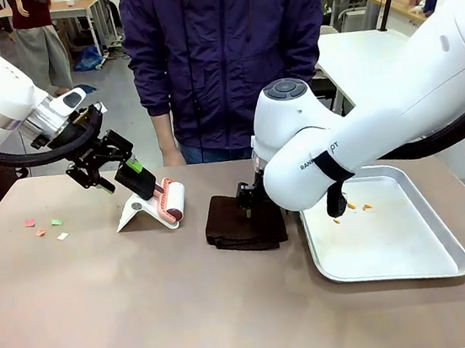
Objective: Clean the surface of the table.
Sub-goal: Hold the Lint Roller with your left hand and the towel with your right hand.
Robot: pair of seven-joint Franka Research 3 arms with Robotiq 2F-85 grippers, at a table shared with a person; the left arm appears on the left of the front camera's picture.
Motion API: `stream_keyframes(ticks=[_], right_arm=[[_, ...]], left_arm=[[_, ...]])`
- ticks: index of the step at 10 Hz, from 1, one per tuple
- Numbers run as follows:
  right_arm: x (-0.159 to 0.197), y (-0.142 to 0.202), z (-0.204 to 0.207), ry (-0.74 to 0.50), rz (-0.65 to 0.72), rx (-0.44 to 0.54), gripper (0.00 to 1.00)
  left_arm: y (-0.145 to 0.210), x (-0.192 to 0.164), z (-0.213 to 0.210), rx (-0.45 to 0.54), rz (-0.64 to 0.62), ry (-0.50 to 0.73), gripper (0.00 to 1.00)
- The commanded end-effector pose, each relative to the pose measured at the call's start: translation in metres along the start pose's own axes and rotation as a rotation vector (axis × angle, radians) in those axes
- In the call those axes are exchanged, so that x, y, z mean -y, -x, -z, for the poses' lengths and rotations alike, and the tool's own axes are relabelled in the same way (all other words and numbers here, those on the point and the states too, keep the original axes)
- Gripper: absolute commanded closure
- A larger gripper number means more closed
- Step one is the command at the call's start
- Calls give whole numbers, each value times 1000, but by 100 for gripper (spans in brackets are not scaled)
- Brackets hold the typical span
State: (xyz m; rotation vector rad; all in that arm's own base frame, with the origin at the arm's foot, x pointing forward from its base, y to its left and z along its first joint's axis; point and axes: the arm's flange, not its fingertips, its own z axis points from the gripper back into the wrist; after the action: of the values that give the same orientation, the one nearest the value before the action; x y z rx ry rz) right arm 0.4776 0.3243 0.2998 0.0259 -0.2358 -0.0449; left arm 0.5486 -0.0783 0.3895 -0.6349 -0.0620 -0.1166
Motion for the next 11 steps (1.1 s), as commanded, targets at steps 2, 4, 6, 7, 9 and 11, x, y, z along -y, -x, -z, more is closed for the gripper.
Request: stream_keyframes(ticks=[2, 4, 6, 7, 9, 11], right_arm=[[-17, -1, 10, 53, -4, 22, 0], [-19, -1, 13, 47, 13, 18, 0], [-19, 0, 13, 42, 19, 10, 0], [-18, 0, 13, 47, 12, 4, 14], [-17, 0, 12, 32, 15, -11, 74], [-17, 0, 12, 18, 24, -19, 100]], left_arm=[[1, 3, 0, -8, 6, -16, 0], [1, 3, 1, -10, 9, -17, 0], [1, 3, 3, -9, 16, -25, 0], [1, 3, 4, -1, 20, -23, 47], [3, 4, 2, 19, 32, 5, 100], [4, 3, 0, 36, 38, 24, 100]])
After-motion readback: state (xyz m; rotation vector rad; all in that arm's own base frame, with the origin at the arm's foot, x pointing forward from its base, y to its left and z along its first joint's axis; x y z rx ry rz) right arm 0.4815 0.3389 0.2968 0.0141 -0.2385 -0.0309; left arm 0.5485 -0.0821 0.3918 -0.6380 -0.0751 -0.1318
